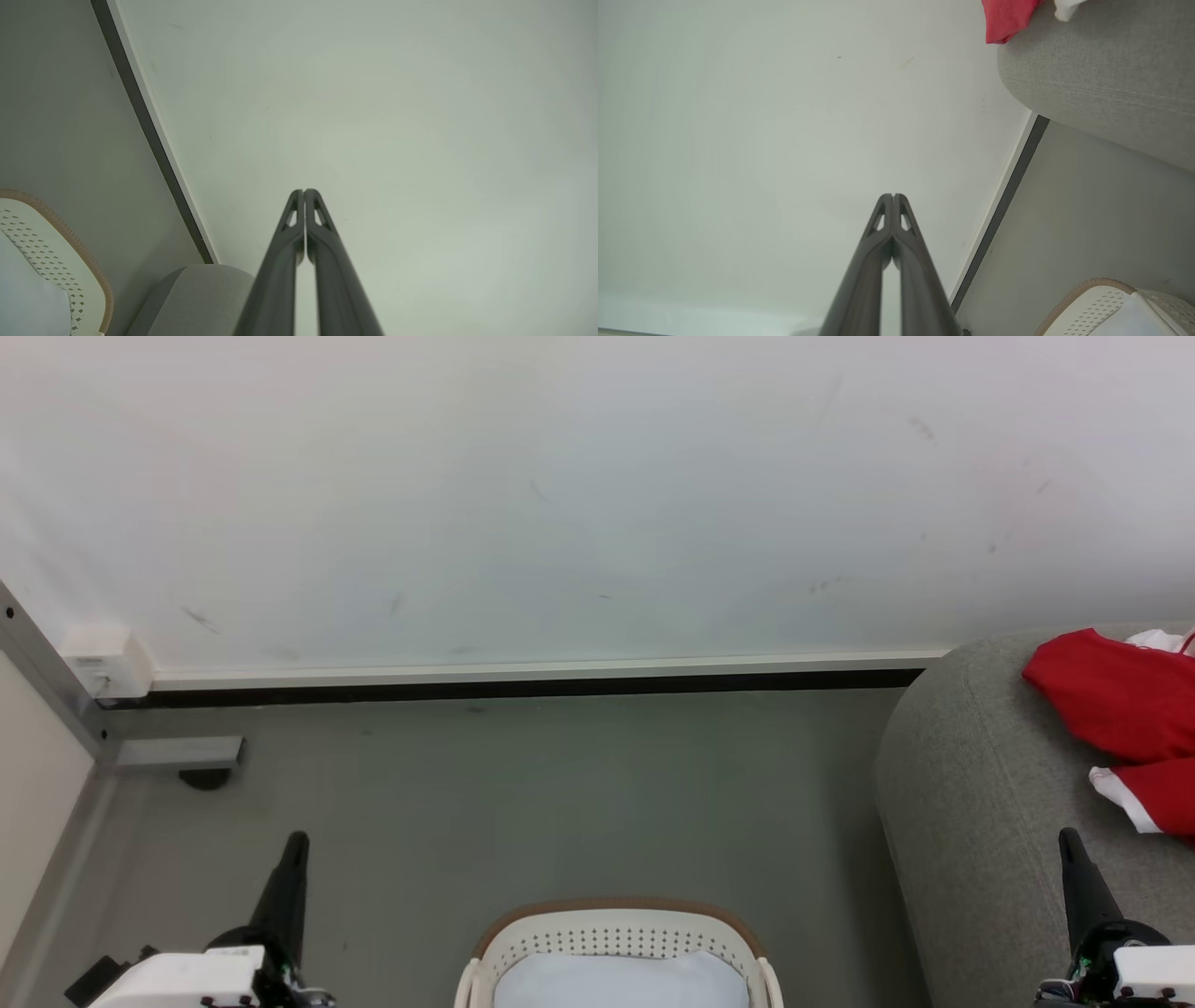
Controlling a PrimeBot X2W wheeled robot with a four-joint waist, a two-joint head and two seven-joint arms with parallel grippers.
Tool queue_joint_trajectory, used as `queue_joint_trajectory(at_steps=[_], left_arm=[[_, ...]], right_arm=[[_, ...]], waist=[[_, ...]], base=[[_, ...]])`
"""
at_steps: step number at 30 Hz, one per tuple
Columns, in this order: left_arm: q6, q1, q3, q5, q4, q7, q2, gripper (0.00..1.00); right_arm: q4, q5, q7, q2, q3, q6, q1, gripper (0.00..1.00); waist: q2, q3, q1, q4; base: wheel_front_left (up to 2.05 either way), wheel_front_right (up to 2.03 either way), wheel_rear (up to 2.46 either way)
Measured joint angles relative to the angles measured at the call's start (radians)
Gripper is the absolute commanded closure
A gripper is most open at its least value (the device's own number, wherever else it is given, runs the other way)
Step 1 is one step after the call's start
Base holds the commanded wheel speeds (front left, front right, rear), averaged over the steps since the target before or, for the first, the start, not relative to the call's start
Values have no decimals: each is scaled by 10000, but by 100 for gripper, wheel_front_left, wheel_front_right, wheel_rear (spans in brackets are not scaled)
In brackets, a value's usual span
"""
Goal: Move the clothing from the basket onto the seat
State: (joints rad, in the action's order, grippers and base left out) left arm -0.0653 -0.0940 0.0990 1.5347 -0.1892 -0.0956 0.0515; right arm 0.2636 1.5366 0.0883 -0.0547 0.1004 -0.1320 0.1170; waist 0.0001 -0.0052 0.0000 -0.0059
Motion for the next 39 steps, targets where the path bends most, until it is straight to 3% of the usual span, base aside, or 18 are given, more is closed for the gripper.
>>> queue_joint_trajectory(at_steps=[12, 39], left_arm=[[-46, -83, 173, 706, 33, -180, -23, 100], [-46, -86, 174, 706, 35, -180, -25, 100]], right_arm=[[-36, 849, 173, -31, 25, 0, 45, 100], [-40, 895, 159, -75, -15, 0, 47, 100]], waist=[[0, 32, 0, 56], [0, 32, 0, 56]], base=[[0, 0, 0], [0, 0, 0]])
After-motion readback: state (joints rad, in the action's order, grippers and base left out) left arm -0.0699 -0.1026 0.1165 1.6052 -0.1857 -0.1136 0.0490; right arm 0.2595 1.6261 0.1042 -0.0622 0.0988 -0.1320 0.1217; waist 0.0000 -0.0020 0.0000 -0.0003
